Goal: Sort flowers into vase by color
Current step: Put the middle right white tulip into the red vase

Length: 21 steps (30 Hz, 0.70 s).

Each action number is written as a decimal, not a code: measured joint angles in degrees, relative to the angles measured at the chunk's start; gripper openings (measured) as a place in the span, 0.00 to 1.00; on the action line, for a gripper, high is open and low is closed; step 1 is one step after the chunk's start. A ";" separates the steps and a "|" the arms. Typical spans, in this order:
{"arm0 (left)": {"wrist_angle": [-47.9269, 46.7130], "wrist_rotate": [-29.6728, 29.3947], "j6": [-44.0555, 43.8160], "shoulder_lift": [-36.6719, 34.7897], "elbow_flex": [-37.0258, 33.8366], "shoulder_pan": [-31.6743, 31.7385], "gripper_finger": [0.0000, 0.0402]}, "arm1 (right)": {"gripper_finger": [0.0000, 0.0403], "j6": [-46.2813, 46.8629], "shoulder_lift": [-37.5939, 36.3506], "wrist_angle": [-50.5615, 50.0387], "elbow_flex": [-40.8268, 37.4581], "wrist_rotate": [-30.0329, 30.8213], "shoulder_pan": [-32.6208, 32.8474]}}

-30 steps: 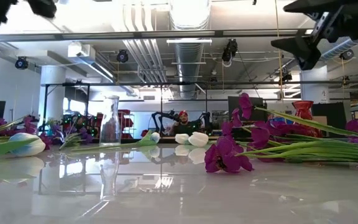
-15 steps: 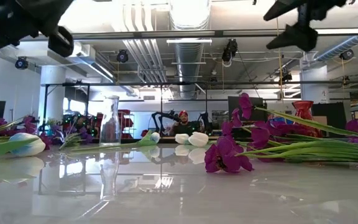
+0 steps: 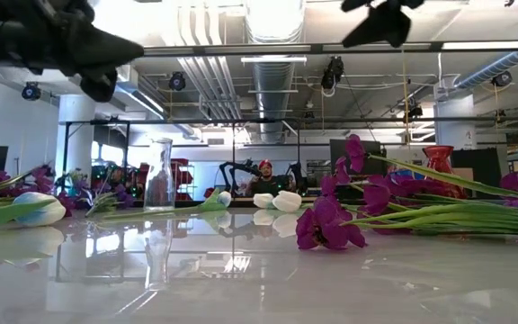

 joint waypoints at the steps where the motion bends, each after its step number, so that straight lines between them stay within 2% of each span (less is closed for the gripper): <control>1: -3.31 -0.70 1.57 0.79 1.53 0.00 0.00 | 0.81 -0.05 1.33 0.03 1.13 0.78 0.00; 3: -7.20 -1.27 4.03 2.42 4.11 0.00 0.00 | 0.81 -0.76 4.01 0.07 3.26 4.46 0.00; 6: -8.85 -1.53 8.24 4.17 6.59 0.00 0.00 | 0.81 -5.87 8.32 -1.84 6.87 13.13 -0.02; 10: -8.83 -1.62 12.65 5.60 8.19 0.05 0.00 | 0.81 -14.64 14.59 -8.64 11.76 14.29 -1.84; 13: -8.80 -1.91 13.59 5.96 8.36 0.11 0.00 | 0.81 -17.97 19.32 -10.76 14.54 11.08 -5.37; 18: -8.80 -2.33 12.39 5.89 7.74 0.15 0.00 | 0.81 -21.74 25.67 -15.01 15.87 -0.39 -11.96; 21: -8.77 -2.33 10.58 5.56 7.70 0.15 0.00 | 0.81 -24.19 28.25 -15.97 15.51 -1.15 -15.61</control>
